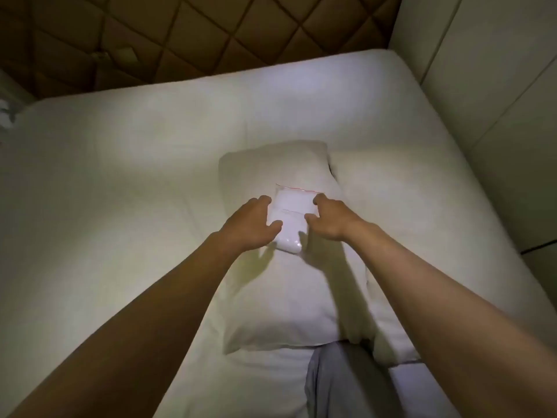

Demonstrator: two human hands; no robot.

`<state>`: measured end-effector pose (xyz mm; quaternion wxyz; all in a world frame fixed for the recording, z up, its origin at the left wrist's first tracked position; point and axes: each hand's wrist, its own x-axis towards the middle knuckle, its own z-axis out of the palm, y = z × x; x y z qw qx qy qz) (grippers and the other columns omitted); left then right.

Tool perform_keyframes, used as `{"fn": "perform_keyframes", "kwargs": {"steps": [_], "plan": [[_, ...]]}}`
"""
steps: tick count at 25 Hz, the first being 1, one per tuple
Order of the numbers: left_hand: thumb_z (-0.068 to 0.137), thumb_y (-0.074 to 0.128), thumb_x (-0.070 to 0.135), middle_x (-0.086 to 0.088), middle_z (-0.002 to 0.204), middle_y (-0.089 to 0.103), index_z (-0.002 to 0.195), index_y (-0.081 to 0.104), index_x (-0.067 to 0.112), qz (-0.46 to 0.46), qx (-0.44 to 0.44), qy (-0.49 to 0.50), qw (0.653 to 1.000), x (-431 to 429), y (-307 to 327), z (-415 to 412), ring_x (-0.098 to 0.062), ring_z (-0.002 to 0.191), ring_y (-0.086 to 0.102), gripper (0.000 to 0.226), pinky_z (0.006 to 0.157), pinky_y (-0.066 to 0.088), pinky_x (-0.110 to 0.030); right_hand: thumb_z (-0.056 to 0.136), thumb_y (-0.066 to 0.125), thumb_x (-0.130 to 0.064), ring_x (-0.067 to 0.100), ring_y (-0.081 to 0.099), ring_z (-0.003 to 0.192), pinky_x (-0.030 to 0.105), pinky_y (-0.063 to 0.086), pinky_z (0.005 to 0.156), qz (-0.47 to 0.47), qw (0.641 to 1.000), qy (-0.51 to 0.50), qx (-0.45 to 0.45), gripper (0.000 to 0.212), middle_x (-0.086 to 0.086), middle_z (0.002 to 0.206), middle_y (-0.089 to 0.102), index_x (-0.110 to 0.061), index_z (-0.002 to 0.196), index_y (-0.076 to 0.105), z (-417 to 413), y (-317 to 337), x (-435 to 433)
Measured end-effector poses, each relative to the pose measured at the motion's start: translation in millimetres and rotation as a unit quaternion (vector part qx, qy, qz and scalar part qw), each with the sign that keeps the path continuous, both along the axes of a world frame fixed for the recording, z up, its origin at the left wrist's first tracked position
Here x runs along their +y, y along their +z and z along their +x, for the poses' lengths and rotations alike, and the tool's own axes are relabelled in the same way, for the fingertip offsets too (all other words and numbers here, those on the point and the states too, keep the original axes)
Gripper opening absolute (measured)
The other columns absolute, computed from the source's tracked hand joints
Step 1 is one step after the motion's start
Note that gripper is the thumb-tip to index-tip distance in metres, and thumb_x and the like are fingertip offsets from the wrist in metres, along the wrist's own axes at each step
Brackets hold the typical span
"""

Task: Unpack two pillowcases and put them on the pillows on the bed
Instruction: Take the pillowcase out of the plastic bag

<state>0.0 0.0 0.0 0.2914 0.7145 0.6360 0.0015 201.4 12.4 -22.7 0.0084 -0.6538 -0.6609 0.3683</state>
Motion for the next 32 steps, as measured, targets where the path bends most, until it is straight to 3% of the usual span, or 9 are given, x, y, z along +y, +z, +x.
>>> {"fn": "perform_keyframes", "kwargs": {"steps": [7, 12, 17, 21, 24, 26, 27, 30, 32], "plan": [[0.066, 0.057, 0.081, -0.011, 0.144, 0.031, 0.150, 0.001, 0.030, -0.060, 0.099, 0.086, 0.990, 60, -87, 56, -0.034, 0.130, 0.038, 0.113, 0.101, 0.043, -0.051, 0.097, 0.043, -0.038, 0.028, 0.057, 0.104, 0.039, 0.048, 0.087, -0.050, 0.997, -0.040, 0.048, 0.053, 0.011, 0.121, 0.057, -0.014, 0.142, 0.028, 10, -78, 57], [0.064, 0.061, 0.080, -0.014, 0.152, 0.024, 0.151, -0.005, 0.026, -0.012, 0.221, 0.070, 0.973, 60, -135, 80, -0.034, 0.132, 0.039, 0.121, 0.102, 0.044, -0.049, 0.098, 0.045, -0.040, 0.027, 0.063, 0.102, 0.040, 0.053, 0.091, -0.041, 0.993, -0.069, 0.086, 0.056, 0.009, 0.121, 0.061, -0.021, 0.146, 0.023, 6, -108, 56], [0.058, 0.057, 0.059, -0.015, 0.134, 0.045, 0.153, 0.022, 0.014, 0.140, 0.181, -0.081, 0.970, 52, -142, 44, -0.034, 0.107, 0.053, 0.111, 0.089, 0.046, -0.042, 0.094, 0.044, -0.038, 0.029, 0.052, 0.122, 0.036, 0.043, 0.100, -0.058, 0.961, -0.202, 0.181, 0.061, 0.007, 0.142, 0.048, -0.023, 0.149, 0.024, 26, -114, 65], [0.053, 0.063, 0.047, -0.015, 0.148, 0.034, 0.154, 0.018, 0.017, 0.119, 0.169, -0.181, 0.962, 47, -126, 23, -0.037, 0.129, 0.038, 0.114, 0.105, 0.035, -0.050, 0.086, 0.038, -0.046, 0.026, 0.059, 0.098, 0.032, 0.048, 0.073, -0.110, 0.969, -0.192, 0.106, 0.050, 0.006, 0.121, 0.059, -0.027, 0.131, 0.046, 27, -111, 52], [0.054, 0.069, 0.037, -0.016, 0.153, 0.026, 0.154, 0.013, 0.017, 0.113, 0.183, -0.280, 0.936, 39, -118, 18, -0.036, 0.139, 0.027, 0.116, 0.114, 0.026, -0.051, 0.085, 0.040, -0.038, 0.027, 0.058, 0.095, 0.035, 0.049, 0.079, -0.120, 0.974, -0.166, 0.100, 0.036, 0.007, 0.108, 0.060, -0.023, 0.112, 0.059, 29, -108, 44], [0.056, 0.072, 0.031, -0.016, 0.156, 0.022, 0.154, 0.010, 0.017, 0.121, 0.191, -0.315, 0.922, 35, -118, 20, -0.036, 0.142, 0.021, 0.117, 0.117, 0.019, -0.050, 0.090, 0.045, -0.017, 0.024, 0.056, 0.067, 0.031, 0.047, 0.064, -0.150, 0.944, -0.217, 0.200, 0.014, 0.009, 0.082, 0.059, -0.012, 0.082, 0.056, 30, -106, 38], [0.057, 0.073, 0.028, -0.015, 0.158, 0.018, 0.155, 0.008, 0.018, 0.118, 0.193, -0.318, 0.921, 33, -118, 21, -0.036, 0.144, 0.017, 0.118, 0.119, 0.015, -0.049, 0.092, 0.047, -0.008, 0.022, 0.050, 0.057, 0.028, 0.046, 0.058, -0.173, 0.919, -0.258, 0.244, 0.018, 0.010, 0.074, 0.055, -0.011, 0.076, 0.053, 33, -106, 35], [0.062, 0.075, 0.031, -0.013, 0.161, 0.001, 0.154, 0.004, 0.024, 0.034, 0.162, -0.266, 0.950, 32, -109, 27, -0.033, 0.148, 0.000, 0.117, 0.121, 0.007, -0.045, 0.094, 0.054, -0.001, 0.024, 0.058, 0.056, 0.036, 0.058, 0.065, -0.218, 0.851, -0.340, 0.335, 0.012, 0.015, 0.072, 0.060, -0.005, 0.084, 0.060, 43, -102, 27], [0.069, 0.071, 0.034, -0.008, 0.159, 0.010, 0.150, 0.022, 0.027, -0.026, 0.072, -0.147, 0.986, 33, -90, 38, -0.031, 0.147, 0.008, 0.095, 0.118, 0.017, -0.045, 0.094, 0.056, -0.001, 0.027, 0.066, 0.062, 0.043, 0.060, 0.072, -0.244, 0.833, -0.337, 0.365, 0.007, 0.018, 0.077, 0.066, 0.000, 0.092, 0.063, 48, -97, 23]]}}
